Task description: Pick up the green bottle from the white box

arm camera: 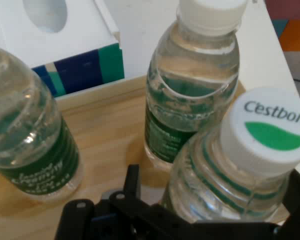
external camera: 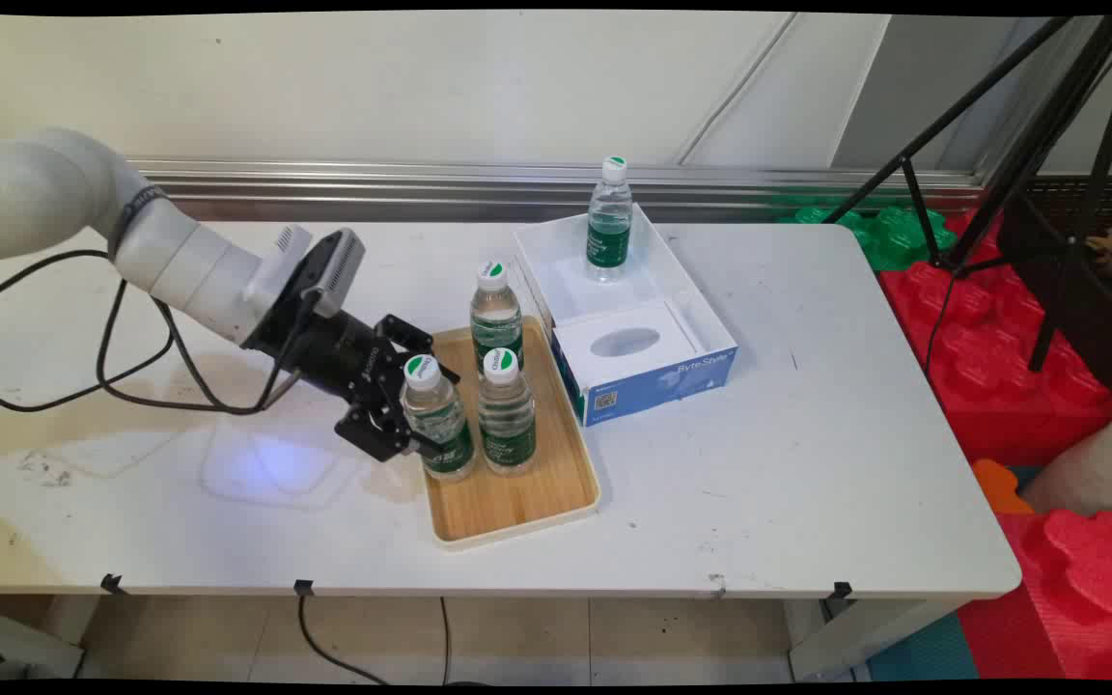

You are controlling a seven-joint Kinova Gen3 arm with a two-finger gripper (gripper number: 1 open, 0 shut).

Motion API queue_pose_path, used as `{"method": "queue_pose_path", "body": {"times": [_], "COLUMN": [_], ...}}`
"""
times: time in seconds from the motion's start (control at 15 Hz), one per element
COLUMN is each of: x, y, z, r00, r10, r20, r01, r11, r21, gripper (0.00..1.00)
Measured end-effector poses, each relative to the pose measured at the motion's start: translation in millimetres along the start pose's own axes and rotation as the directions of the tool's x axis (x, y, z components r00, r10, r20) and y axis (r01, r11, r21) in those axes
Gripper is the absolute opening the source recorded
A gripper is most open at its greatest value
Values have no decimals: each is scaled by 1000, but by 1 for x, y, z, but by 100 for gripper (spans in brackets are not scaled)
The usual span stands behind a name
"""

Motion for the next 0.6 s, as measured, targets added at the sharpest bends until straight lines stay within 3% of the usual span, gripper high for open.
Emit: {"method": "queue_pose_path", "body": {"times": [0.6], "x": [9], "y": [2], "z": [-57], "r00": [1000], "r10": [-11], "r20": [-22], "r01": [11], "r11": [999], "r21": [39], "gripper": [100]}}
